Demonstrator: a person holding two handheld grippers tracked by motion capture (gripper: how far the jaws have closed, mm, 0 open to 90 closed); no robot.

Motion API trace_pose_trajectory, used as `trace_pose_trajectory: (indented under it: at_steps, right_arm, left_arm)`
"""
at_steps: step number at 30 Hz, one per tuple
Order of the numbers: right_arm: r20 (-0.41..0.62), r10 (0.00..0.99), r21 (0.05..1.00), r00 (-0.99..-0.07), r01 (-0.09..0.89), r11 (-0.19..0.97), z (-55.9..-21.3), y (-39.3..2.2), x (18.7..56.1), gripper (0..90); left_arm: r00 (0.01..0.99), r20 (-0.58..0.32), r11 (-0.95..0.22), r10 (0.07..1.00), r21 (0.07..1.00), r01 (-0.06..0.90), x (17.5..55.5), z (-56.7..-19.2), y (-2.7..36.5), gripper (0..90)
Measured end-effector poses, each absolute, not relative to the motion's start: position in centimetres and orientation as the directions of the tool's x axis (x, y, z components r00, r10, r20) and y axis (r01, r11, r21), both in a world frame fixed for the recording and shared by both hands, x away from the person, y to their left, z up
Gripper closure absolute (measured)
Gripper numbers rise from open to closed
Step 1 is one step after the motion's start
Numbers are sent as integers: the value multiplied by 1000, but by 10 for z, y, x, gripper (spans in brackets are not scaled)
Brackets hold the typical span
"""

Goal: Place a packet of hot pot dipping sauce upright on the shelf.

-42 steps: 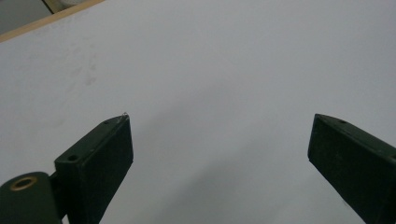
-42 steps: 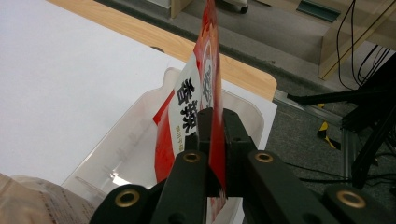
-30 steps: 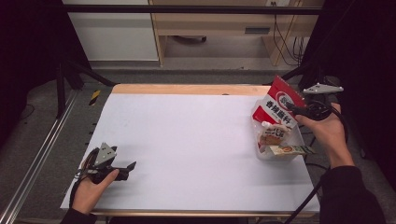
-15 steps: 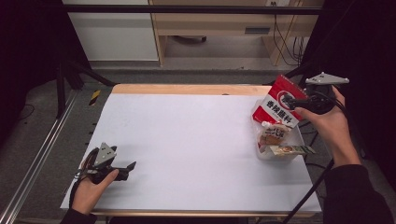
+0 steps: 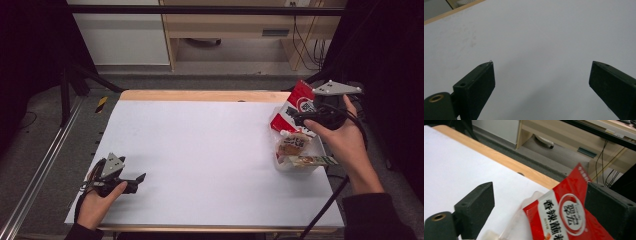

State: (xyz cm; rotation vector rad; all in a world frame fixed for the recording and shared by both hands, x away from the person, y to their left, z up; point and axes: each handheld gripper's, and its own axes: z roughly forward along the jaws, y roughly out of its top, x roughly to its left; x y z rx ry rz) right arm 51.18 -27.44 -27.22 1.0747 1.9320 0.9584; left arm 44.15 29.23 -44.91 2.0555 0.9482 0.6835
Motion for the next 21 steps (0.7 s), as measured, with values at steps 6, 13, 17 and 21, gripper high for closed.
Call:
trace_pose_trajectory:
  at_steps: [6,13,17,21]
  right_arm:
    - [-229,864,857,-449,328,398,-272,-247,496,70]
    - [-214,828,855,-519,309,415,-278,-217,477,64]
    - [-188,812,857,-553,312,411,-287,-204,471,65]
    - [-176,803,856,-569,315,411,-298,-193,465,65]
  left_arm:
    - [584,154,-441,797,809,389,441,-448,292,59]
    - [589,153,-442,793,810,385,441,-448,293,53]
    - [592,156,-447,790,808,384,441,-448,293,48]
    - [592,153,-445,791,808,386,441,-448,294,47]
